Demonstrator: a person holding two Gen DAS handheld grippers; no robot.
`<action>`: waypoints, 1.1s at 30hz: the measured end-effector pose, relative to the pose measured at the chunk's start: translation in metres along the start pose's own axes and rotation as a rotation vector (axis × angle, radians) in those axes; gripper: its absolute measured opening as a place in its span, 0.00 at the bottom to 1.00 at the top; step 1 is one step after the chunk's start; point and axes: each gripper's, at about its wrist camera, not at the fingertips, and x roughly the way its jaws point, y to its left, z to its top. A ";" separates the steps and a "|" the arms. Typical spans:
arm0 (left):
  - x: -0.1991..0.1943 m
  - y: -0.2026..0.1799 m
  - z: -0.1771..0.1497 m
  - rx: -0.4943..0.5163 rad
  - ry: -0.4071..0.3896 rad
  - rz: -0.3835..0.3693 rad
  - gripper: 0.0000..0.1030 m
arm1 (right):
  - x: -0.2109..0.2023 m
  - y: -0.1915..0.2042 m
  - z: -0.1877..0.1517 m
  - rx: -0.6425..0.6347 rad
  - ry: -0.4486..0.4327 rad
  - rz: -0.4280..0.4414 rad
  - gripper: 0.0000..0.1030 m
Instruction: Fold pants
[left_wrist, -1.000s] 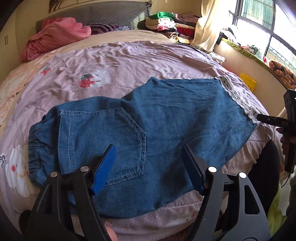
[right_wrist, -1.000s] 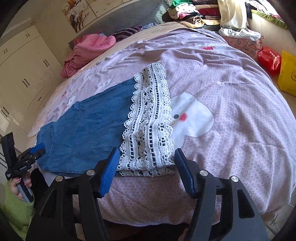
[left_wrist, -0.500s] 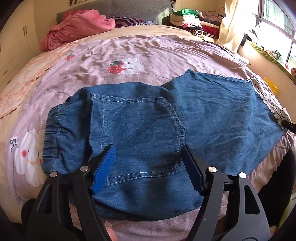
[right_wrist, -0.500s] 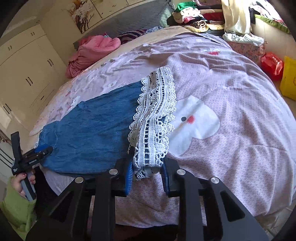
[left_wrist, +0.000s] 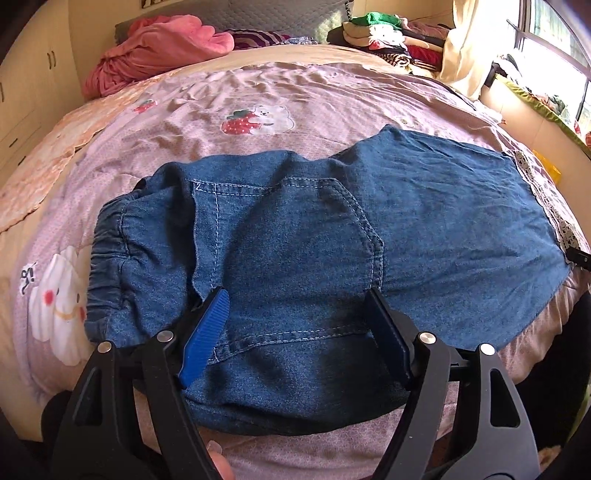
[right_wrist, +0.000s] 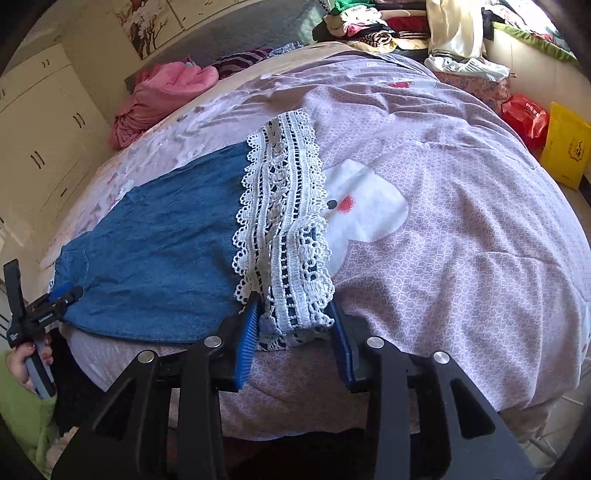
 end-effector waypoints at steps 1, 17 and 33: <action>-0.002 -0.001 0.000 0.001 0.000 -0.001 0.67 | -0.002 0.000 0.000 0.001 -0.002 -0.003 0.37; -0.037 -0.026 0.007 0.033 -0.041 -0.061 0.73 | -0.047 0.001 -0.004 0.027 -0.087 -0.026 0.56; -0.065 -0.081 0.034 0.128 -0.095 -0.137 0.80 | -0.089 0.036 0.005 -0.025 -0.205 0.015 0.73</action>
